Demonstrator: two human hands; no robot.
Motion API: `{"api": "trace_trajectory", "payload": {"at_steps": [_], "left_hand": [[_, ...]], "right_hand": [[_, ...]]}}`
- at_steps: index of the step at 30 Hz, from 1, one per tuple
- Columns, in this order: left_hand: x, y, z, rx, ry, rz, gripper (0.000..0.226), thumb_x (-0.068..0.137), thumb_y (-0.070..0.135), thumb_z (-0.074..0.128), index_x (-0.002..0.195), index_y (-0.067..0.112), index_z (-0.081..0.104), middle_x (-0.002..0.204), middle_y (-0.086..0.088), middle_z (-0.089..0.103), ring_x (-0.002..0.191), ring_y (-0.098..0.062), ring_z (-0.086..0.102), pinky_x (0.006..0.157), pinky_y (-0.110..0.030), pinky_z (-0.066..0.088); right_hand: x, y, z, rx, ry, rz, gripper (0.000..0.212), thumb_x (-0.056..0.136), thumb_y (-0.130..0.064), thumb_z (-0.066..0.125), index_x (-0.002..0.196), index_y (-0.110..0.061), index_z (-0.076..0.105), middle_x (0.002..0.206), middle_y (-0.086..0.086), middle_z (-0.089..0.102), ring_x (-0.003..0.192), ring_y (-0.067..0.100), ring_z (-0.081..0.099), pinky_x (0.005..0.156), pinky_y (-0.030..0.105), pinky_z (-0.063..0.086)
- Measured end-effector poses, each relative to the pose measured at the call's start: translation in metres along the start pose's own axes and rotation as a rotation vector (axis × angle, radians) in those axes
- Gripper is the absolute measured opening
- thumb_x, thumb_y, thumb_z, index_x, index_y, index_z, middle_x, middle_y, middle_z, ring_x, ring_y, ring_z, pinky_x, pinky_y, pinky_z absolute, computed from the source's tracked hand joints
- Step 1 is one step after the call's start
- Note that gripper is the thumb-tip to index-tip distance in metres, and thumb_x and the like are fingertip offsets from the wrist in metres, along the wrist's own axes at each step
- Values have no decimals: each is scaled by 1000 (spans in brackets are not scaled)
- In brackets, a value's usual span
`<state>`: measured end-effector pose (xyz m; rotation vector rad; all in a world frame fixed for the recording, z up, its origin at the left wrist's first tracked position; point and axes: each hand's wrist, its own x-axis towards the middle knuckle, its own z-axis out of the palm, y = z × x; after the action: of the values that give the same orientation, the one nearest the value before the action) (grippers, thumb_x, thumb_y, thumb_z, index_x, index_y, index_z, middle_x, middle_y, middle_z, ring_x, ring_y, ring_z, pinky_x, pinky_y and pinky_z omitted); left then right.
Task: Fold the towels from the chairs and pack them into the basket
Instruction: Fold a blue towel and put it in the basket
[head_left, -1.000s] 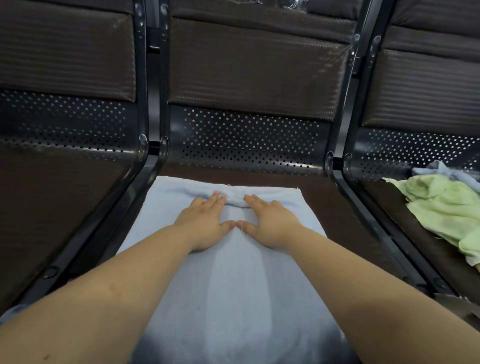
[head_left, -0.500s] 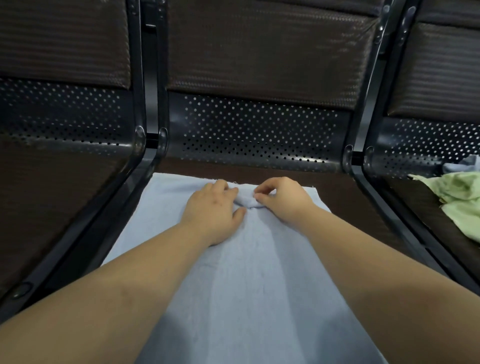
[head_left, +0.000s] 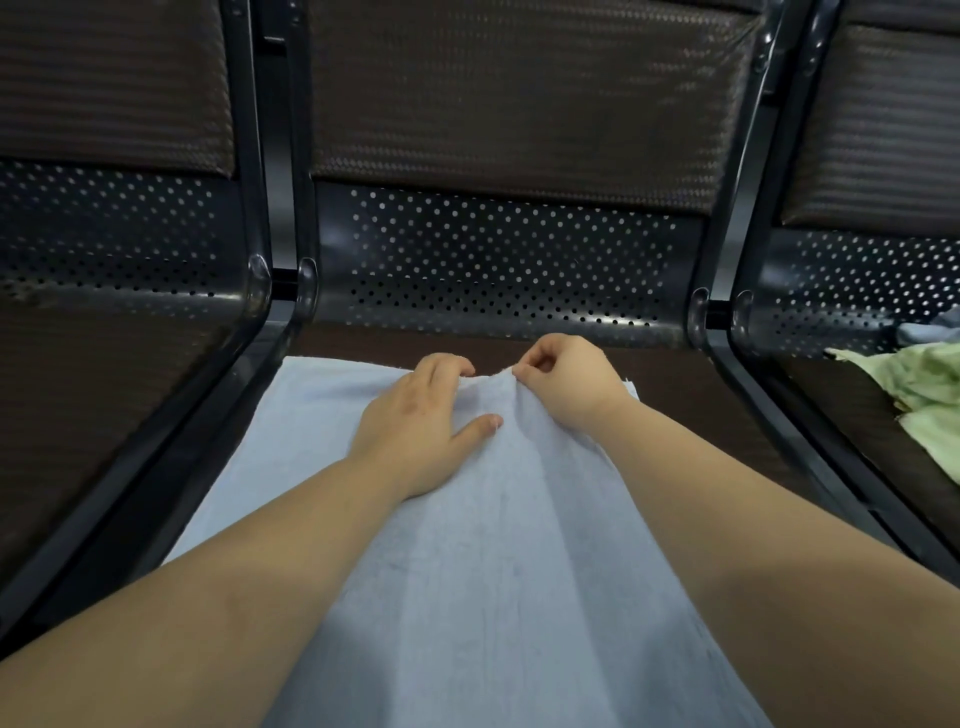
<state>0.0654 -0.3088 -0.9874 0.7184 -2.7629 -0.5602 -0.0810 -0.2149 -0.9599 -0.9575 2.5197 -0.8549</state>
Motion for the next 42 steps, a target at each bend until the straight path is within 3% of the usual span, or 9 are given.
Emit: {"api": "trace_trajectory", "payload": {"at_steps": [3, 10, 14, 20, 24, 27, 31, 35, 42], "left_hand": [[-1, -1, 1, 25, -9, 29, 41, 94, 53, 41, 127, 29, 41, 139, 12, 37, 120, -11, 43, 79, -26, 33], [3, 1, 4, 213, -115, -85, 56, 96, 57, 20, 147, 35, 28, 159, 4, 13, 139, -19, 20, 111, -35, 21], [5, 1, 4, 278, -123, -92, 60, 96, 57, 17, 150, 31, 21, 160, -1, 10, 141, -20, 17, 112, -37, 15], [4, 1, 2, 317, -130, -128, 56, 99, 48, 23, 151, 30, 19, 161, -4, 7, 141, -21, 17, 113, -36, 14], [1, 1, -2, 325, -207, -172, 58, 100, 48, 21, 153, 28, 11, 161, -4, -3, 146, -22, 8, 117, -37, 6], [-8, -3, -8, 323, -267, -164, 61, 99, 53, 17, 153, 27, 6, 161, -3, -8, 148, -20, 2, 118, -38, 3], [-23, -17, -22, 316, -333, -224, 69, 96, 61, 15, 153, 26, -1, 159, -3, -16, 148, -18, -9, 119, -39, -2], [-41, -24, -34, 352, -364, -266, 71, 95, 63, 14, 153, 26, -4, 159, -6, -18, 147, -22, -13, 118, -41, -6], [-92, -18, -62, 350, -511, -198, 74, 92, 67, 15, 152, 30, -9, 159, -4, -19, 147, -22, -13, 119, -41, -5]], "right_hand": [[7, 1, 4, 19, 90, 24, 9, 94, -25, 55, 88, -20, 60, 72, -8, 55, 67, 9, 51, 56, 24, 41], [11, -2, 6, -91, 185, 71, 13, 97, -27, 49, 98, -20, 60, 91, -1, 63, 85, 19, 58, 67, 30, 43], [-4, -11, 11, -319, 292, -302, 21, 96, -28, 51, 107, -15, 64, 106, 2, 63, 101, 22, 54, 86, 36, 43], [-38, -15, 40, -221, -75, -269, 42, 99, -28, 42, 140, -18, 44, 140, 4, 50, 128, 20, 44, 105, 32, 34], [-49, -1, 32, -448, -250, -126, 63, 99, -51, 29, 153, -22, 14, 161, 4, 7, 147, 19, 4, 119, 36, 2], [-47, 21, 6, -550, -289, 21, 71, 95, -61, 22, 153, -27, 1, 160, -1, -9, 147, 19, -8, 119, 43, -3], [-46, 48, -27, -625, -192, 190, 67, 96, -60, 21, 153, -29, 5, 161, 1, -4, 148, 24, -1, 118, 50, 0], [-60, 34, -36, -828, -100, 14, 58, 100, -44, 30, 152, -25, 16, 161, 4, 5, 148, 24, 5, 118, 49, 0], [-120, -13, -17, -728, -367, -72, 64, 97, -55, 33, 151, -26, 17, 160, 4, 7, 146, 25, 8, 118, 48, 6]]}}
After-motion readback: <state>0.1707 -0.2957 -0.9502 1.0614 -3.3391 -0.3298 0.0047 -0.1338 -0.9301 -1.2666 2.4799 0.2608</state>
